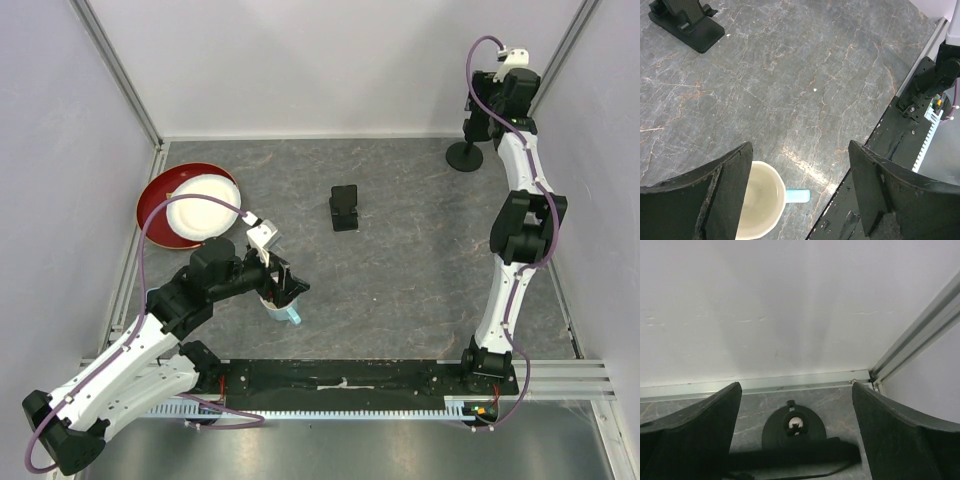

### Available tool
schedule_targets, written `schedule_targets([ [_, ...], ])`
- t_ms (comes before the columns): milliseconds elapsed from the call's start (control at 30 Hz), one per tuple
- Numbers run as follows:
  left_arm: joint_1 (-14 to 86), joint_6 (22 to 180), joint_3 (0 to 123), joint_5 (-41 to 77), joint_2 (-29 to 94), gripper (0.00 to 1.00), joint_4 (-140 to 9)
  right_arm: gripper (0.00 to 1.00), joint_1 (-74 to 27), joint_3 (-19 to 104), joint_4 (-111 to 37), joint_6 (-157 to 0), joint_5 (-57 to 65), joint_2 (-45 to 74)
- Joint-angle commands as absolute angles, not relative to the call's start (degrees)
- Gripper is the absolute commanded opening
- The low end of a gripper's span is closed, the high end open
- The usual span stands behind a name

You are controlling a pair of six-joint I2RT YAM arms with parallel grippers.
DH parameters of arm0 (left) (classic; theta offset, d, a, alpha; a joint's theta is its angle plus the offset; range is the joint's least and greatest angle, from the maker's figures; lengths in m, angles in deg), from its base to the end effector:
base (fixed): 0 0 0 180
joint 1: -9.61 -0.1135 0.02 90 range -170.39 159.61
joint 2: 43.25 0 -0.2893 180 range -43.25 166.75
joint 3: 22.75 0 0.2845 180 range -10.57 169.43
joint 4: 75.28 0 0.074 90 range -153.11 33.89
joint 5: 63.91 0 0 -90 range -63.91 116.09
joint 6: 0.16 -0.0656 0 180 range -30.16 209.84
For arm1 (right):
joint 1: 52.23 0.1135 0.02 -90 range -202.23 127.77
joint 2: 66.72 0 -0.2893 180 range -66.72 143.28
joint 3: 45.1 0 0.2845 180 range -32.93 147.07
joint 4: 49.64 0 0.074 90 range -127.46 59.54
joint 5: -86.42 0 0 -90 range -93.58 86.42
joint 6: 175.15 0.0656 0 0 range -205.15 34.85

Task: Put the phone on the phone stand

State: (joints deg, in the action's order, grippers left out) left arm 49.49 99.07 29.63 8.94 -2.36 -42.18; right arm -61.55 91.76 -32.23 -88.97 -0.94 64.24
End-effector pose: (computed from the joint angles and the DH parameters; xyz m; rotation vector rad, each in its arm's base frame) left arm 0.1466 -0.1477 0.3092 0.7329 1.8920 -0.8468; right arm 0.6215 -0.0989 0.3334 0.0517 1.7724 -0.1251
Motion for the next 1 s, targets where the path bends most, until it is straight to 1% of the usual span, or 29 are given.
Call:
schedule_targets([
  [0, 49.7, 96.5, 30.5, 9.6, -3.2, 0.83, -43.1, 0.98, -61.5, 90.1, -34.9, -88.5, -6.3, 58.5],
  [200, 49.7, 96.5, 30.2, 10.6, -4.9, 0.83, -43.0, 0.98, -61.5, 86.4, -31.3, -85.3, -12.5, 51.9],
  [300, 49.7, 96.4, 30.2, 11.2, -5.4, 0.83, -43.0, 0.98, -61.5, 83.4, -30.5, -80.6, -15.5, 47.4],
  [467, 49.7, 96.3, 30.4, 11.8, -5.2, 0.83, -42.8, 0.98, -61.1, 78.3, -32.3, -75.1, -11.2, 41.3],
  [633, 49.7, 96.4, 30.3, 12.1, -5.2, 0.83, -42.7, 0.98, -60.9, 76.1, -32.5, -74.1, -8.0, 38.9],
  [733, 49.6, 96.5, 30.4, 12.1, -5.2, 0.83, -42.6, 0.98, -61.3, 75.7, -30.6, -75.5, -3.6, 39.5],
  [800, 49.6, 96.5, 30.3, 12.1, -5.1, 0.83, -42.6, 0.97, -62.8, 74.9, -29.1, -71.9, 2.1, 39.3],
  [833, 49.7, 96.5, 30.3, 12.1, -5.1, 0.83, -42.6, 0.95, -63.5, 73.7, -28.7, -70.2, 3.6, 38.5],
  [867, 49.7, 96.5, 30.4, 12.2, -4.8, 0.83, -42.7, 0.89, -64.2, 70.6, -28.7, -68.6, 4.8, 38.0],
  [900, 49.7, 96.4, 30.4, 12.1, -4.7, 0.83, -42.7, 0.72, -65.3, 68.8, -28.8, -67.1, 5.7, 37.4],
  [933, 49.6, 96.4, 30.6, 12.1, -4.5, 0.83, -42.7, 0.62, -65.8, 66.9, -28.8, -65.0, 6.6, 36.3],
  [967, 49.7, 96.4, 30.6, 11.9, -4.3, 0.83, -42.7, 0.44, -66.2, 63.4, -28.9, -64.2, 6.8, 35.8],
])
